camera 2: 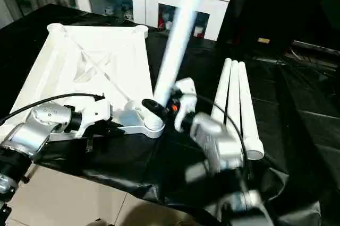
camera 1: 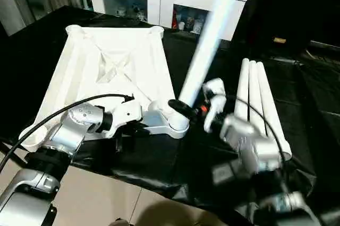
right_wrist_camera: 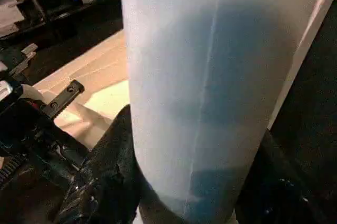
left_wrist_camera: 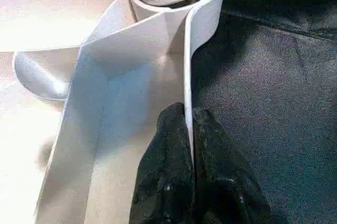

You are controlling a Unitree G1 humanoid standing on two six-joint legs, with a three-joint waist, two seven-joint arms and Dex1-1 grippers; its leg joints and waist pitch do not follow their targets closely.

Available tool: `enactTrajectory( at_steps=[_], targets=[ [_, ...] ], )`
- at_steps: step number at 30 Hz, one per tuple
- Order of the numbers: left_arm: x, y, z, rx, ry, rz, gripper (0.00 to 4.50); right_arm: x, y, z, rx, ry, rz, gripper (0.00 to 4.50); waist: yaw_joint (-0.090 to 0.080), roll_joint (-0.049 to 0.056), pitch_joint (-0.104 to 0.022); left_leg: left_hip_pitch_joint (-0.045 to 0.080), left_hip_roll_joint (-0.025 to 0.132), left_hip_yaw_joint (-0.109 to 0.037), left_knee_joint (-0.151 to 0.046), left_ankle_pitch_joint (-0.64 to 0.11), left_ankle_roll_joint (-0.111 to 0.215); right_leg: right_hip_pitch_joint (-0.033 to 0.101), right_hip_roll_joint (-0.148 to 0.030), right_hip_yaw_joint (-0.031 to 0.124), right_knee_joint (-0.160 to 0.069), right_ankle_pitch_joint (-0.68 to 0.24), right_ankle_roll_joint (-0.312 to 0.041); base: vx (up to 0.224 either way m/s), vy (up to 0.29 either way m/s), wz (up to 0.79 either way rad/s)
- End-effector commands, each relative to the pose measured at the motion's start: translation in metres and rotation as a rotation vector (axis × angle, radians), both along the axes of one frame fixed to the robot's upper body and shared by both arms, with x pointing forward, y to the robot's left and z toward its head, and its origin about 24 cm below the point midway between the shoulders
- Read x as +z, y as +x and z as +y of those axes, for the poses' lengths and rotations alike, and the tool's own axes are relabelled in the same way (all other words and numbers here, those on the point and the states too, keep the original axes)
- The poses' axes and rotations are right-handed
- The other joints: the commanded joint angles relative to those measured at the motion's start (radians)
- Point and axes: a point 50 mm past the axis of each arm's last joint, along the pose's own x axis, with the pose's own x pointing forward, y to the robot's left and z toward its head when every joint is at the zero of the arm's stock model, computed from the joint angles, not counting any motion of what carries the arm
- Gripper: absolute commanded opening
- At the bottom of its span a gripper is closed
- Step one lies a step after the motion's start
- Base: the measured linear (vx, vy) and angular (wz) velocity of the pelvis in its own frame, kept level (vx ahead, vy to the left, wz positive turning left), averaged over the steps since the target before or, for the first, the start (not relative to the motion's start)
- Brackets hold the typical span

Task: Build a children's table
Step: Insert table leg to table base

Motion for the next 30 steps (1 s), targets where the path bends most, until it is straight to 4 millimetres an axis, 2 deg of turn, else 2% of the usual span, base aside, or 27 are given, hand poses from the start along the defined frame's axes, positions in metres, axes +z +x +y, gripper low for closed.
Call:
enactTrajectory(
  at_steps=[1,5,7,9,11,13,22,27,30],
  targets=[
    [0.004,0.002,-0.003,0.064,-0.097,-0.039,0.00,-0.034,-0.012,-0.005,-0.016,-0.108,0.082,1.86,0.005,0.002,-0.065,0.001,0.036,-0.009,-0.072,-0.120,0.014,0.053,-0.089,0.050,-0.076,-0.123,-0.184,0.000,0.000,0.00],
    [0.004,0.001,-0.003,0.061,-0.093,-0.037,0.00,-0.040,-0.016,-0.004,-0.013,-0.148,0.056,1.86,0.003,0.002,-0.063,0.005,0.036,-0.010,-0.074,-0.160,0.005,0.050,-0.090,0.052,-0.084,-0.188,-0.171,0.000,0.000,0.00],
    [0.004,0.000,-0.002,0.061,-0.089,-0.034,0.00,-0.047,-0.022,-0.002,0.026,-0.217,0.019,1.86,0.002,0.003,-0.061,0.007,0.037,-0.012,-0.076,-0.191,-0.002,0.048,-0.092,0.053,-0.091,-0.253,-0.155,0.000,0.000,0.00],
    [0.005,-0.001,-0.001,0.060,-0.084,-0.035,0.00,-0.051,-0.026,0.000,0.058,-0.257,0.005,1.86,0.001,0.000,-0.061,0.006,0.037,-0.013,-0.077,-0.195,-0.001,0.048,-0.090,0.052,-0.092,-0.263,-0.147,0.000,0.000,0.00],
    [0.005,-0.001,-0.001,0.061,-0.084,-0.037,0.00,-0.052,-0.028,0.001,0.074,-0.271,0.000,1.86,0.001,0.001,-0.063,0.006,0.036,-0.014,-0.078,-0.187,0.003,0.049,-0.089,0.053,-0.091,-0.253,-0.144,0.000,0.000,0.00],
    [0.006,-0.001,-0.002,0.057,-0.085,-0.035,0.00,-0.054,-0.029,0.002,0.096,-0.272,0.006,1.86,-0.001,-0.004,-0.064,0.007,0.036,-0.014,-0.078,-0.197,0.005,0.047,-0.088,0.053,-0.093,-0.260,-0.142,0.000,0.000,0.00],
    [0.008,-0.005,-0.007,0.017,-0.110,-0.016,0.00,-0.061,-0.030,0.004,0.197,-0.294,0.103,1.86,-0.005,-0.011,-0.067,0.006,0.037,-0.014,-0.078,-0.192,0.015,0.047,-0.086,0.051,-0.089,-0.218,-0.156,0.000,0.000,0.00],
    [0.009,-0.009,-0.012,-0.043,-0.114,0.002,0.00,-0.057,-0.024,-0.003,0.237,-0.286,0.121,1.86,-0.007,-0.014,-0.068,0.007,0.038,-0.014,-0.077,-0.195,0.017,0.048,-0.087,0.051,-0.090,-0.228,-0.158,0.000,0.000,0.00],
    [0.009,-0.013,-0.015,-0.098,-0.112,0.029,0.00,-0.053,-0.025,-0.007,0.311,-0.275,0.103,1.86,-0.006,-0.016,-0.071,0.008,0.040,-0.012,-0.076,-0.184,0.024,0.048,-0.086,0.051,-0.086,-0.182,-0.167,0.000,0.000,0.00]
  ],
)
